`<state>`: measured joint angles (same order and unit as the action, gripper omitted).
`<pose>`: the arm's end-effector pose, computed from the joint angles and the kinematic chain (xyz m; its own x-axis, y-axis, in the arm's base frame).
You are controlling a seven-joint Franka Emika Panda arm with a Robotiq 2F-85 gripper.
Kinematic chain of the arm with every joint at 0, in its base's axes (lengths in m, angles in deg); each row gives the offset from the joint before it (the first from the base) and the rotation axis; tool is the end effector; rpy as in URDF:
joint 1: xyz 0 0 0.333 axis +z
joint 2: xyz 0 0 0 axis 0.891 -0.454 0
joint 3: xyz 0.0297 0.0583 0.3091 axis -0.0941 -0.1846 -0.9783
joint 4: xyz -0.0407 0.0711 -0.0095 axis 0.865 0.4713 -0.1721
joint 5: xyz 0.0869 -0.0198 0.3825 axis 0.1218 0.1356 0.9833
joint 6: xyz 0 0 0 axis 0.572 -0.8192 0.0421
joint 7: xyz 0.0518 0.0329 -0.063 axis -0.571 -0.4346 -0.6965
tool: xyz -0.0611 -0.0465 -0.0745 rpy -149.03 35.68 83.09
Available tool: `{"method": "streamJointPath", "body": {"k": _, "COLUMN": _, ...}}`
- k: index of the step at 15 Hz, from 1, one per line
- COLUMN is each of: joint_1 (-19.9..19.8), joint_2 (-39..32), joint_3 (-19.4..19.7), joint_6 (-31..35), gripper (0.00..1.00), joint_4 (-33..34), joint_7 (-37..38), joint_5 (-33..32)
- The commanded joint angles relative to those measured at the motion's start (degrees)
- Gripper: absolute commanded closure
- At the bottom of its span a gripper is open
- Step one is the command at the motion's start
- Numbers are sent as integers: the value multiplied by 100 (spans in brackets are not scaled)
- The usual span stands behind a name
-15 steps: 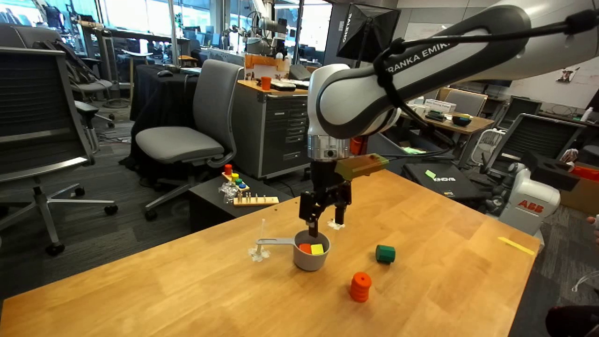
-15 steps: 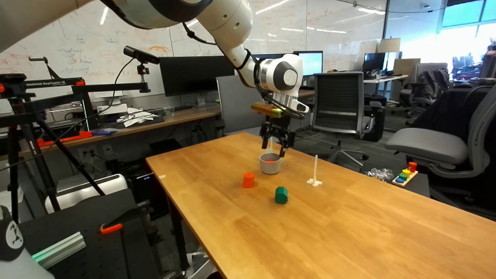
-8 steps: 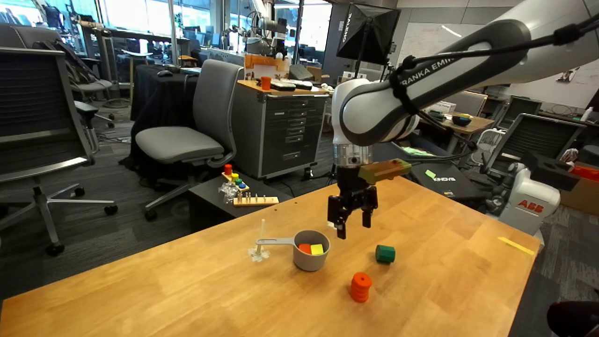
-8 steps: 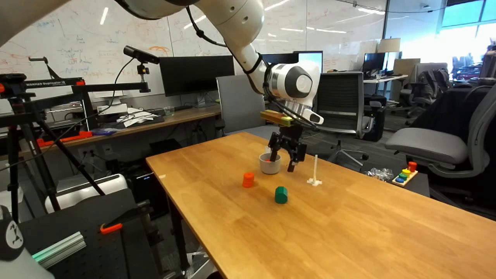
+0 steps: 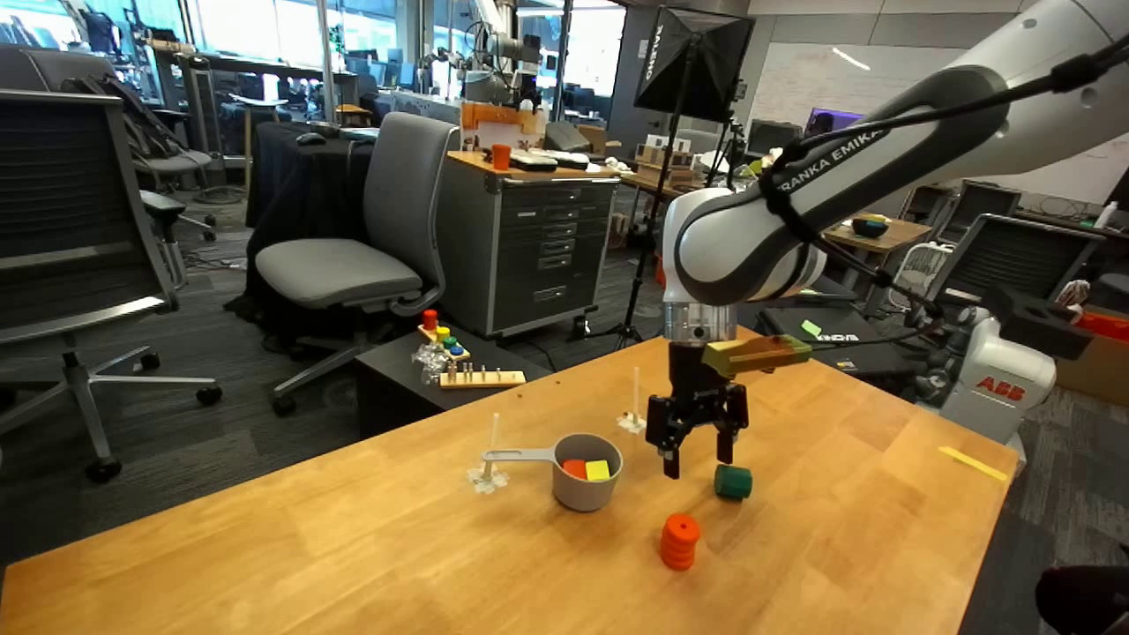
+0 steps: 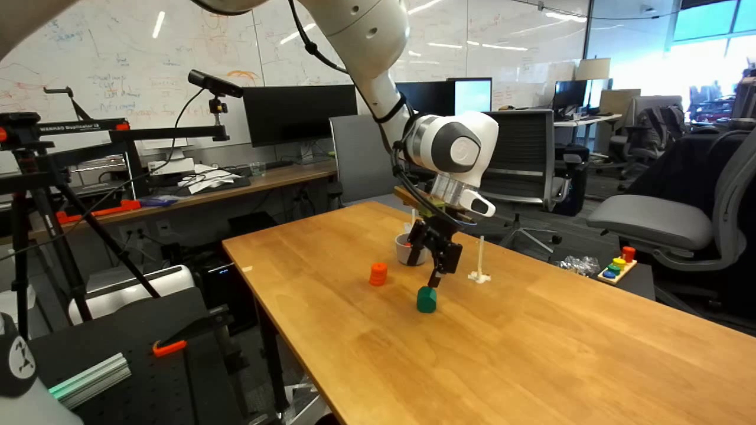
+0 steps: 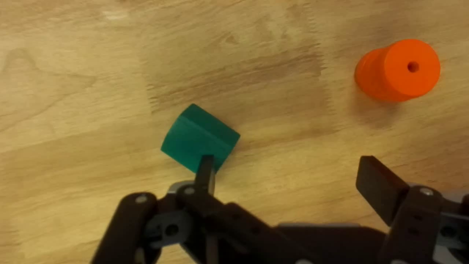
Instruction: Put all the blocks and rings in the cup
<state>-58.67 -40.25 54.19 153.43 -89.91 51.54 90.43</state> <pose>0.6546 0.0759 0.0956 0.9119 -0.1683 -0.3745 -0.1885 -0.9819 -0.0177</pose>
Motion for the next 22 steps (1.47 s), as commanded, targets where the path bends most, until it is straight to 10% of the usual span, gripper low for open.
{"method": "streamJointPath", "body": {"k": 1, "joint_1": 11, "joint_2": 594, "joint_3": 92, "joint_6": 310, "gripper": 0, "joint_4": -704, "joint_7": 73, "joint_5": 48}}
{"method": "streamJointPath", "body": {"k": 15, "joint_1": -643, "joint_2": 1584, "joint_3": -37, "joint_6": 1800, "gripper": 0, "joint_4": -2656, "joint_7": 180, "joint_5": 1684}}
{"method": "streamJointPath", "body": {"k": 22, "joint_1": -501, "joint_2": 1613, "joint_3": 163, "joint_6": 1579, "gripper": 0, "joint_4": -2778, "joint_7": 403, "joint_5": 1390}}
